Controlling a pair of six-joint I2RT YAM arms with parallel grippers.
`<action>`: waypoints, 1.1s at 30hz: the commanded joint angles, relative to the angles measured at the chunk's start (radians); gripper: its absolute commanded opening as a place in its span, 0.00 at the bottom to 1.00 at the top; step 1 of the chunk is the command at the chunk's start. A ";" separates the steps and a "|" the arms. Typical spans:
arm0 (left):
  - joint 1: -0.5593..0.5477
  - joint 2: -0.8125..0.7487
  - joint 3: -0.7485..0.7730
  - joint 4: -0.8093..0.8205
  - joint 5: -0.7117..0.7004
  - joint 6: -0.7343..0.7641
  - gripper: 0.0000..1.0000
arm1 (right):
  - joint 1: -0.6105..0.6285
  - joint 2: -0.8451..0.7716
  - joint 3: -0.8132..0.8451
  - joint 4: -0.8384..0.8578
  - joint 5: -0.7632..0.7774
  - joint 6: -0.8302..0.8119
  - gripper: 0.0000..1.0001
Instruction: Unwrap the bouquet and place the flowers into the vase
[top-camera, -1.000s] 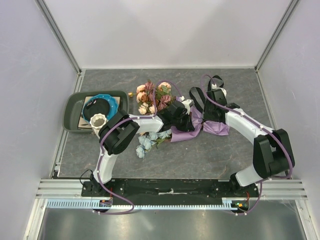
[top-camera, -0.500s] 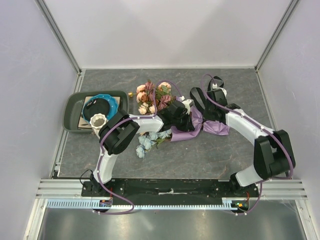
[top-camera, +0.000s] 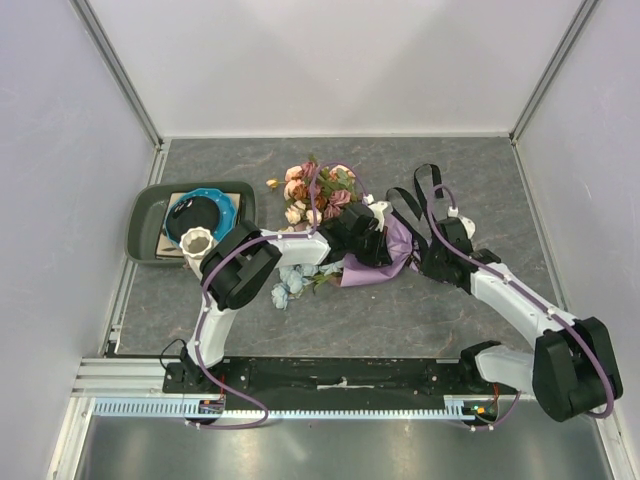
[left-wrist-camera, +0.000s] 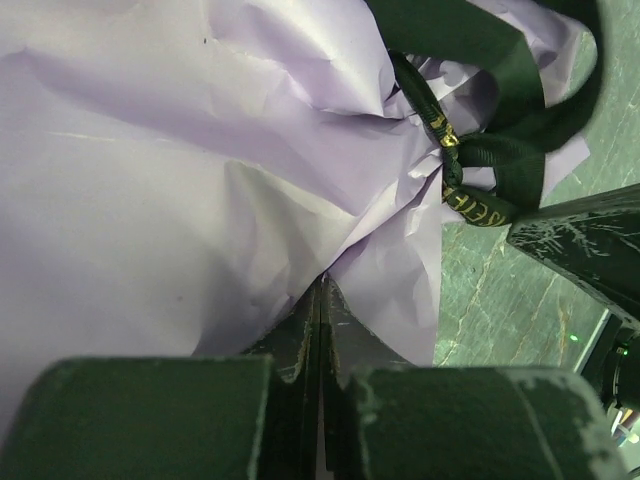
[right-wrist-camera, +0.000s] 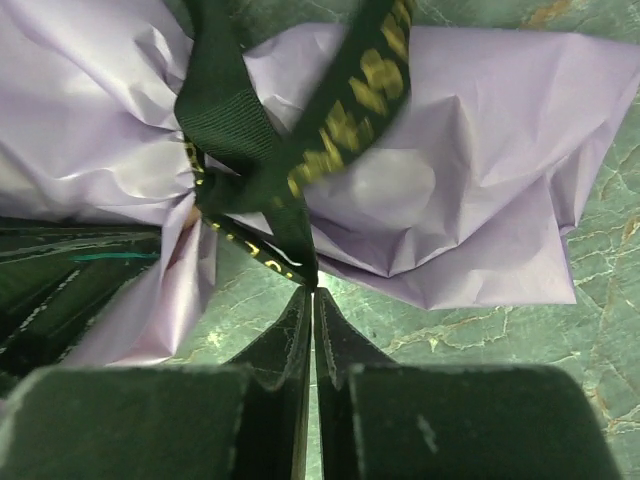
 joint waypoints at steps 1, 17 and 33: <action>0.012 0.031 0.023 -0.016 -0.021 0.020 0.02 | -0.001 0.065 0.040 0.005 0.034 -0.041 0.09; 0.011 0.000 -0.008 0.008 -0.004 0.025 0.02 | 0.053 0.128 0.339 -0.084 0.025 -0.230 0.29; 0.011 0.003 -0.011 0.013 -0.002 0.025 0.02 | 0.042 0.406 0.343 0.003 0.076 -0.296 0.20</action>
